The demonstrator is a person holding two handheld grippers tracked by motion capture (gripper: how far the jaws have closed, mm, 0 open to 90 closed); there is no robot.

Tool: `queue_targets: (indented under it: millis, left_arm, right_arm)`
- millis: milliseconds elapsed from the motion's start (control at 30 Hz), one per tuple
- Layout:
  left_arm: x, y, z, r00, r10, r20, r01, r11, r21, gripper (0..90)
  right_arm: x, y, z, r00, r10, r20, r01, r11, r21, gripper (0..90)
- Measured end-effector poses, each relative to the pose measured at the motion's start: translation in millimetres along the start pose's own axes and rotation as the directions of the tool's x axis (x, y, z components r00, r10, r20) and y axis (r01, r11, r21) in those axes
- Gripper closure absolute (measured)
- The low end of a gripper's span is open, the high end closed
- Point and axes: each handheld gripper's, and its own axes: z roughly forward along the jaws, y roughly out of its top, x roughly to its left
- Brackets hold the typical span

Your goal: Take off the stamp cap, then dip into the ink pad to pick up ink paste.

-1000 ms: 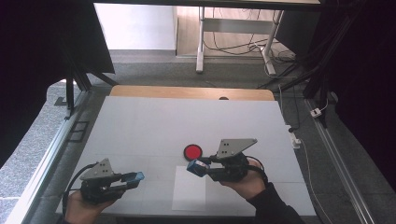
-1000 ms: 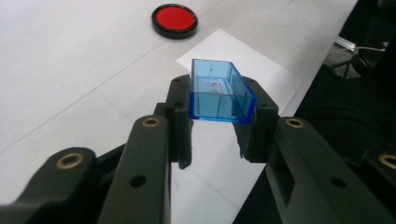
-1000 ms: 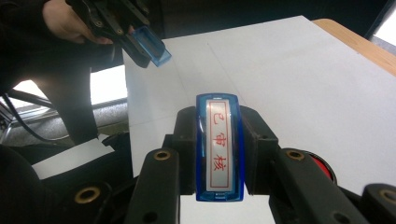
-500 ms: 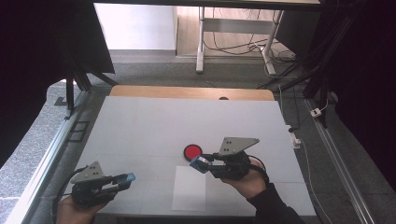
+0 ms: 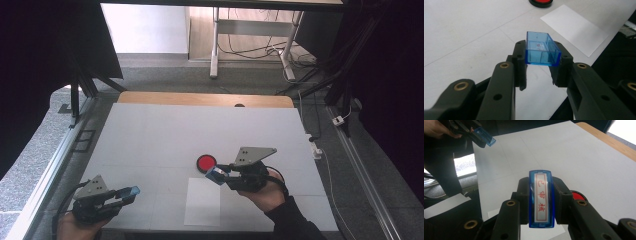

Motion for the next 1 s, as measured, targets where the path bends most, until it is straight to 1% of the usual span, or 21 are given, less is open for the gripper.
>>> queue_targets:
  millis: [200,467,667,767,933,1000]
  left_arm:
    - [3.6,0.1,1.2,0.9996,-0.027,0.012,0.026,0.9996,0.008,68.5]
    - [6.6,0.8,3.4,0.9982,-0.045,0.039,0.044,0.9987,0.026,68.5]
    - [6.9,0.9,3.7,0.998,-0.05,0.04,0.048,0.9984,0.031,68.5]
    - [6.9,1.0,4.0,0.998,-0.049,0.04,0.047,0.9984,0.032,68.5]
    - [6.8,0.9,3.4,0.998,-0.047,0.042,0.046,0.9986,0.027,68.5]
    - [7.3,0.6,2.9,0.9979,-0.048,0.044,0.047,0.9987,0.022,68.4]
  right_arm:
    - [-1.8,-1.5,0.8,0.9999,0.005,0.012,-0.005,1.0,0.004,70.8]
    - [-6.1,-0.7,1.7,0.9981,0.048,0.039,-0.047,0.999,-0.009,70.8]
    - [-9.4,-0.6,5.7,0.9974,0.041,0.059,-0.042,0.999,0.012,70.8]
    - [-14.4,-1.7,9.7,0.9967,0.031,0.074,-0.034,0.999,0.036,70.8]
    - [-26.6,-5.1,15.4,0.9925,0.065,0.104,-0.07,0.997,0.044,70.8]
    - [-30.4,-6.6,18.0,0.9911,0.079,0.107,-0.085,0.995,0.045,70.8]
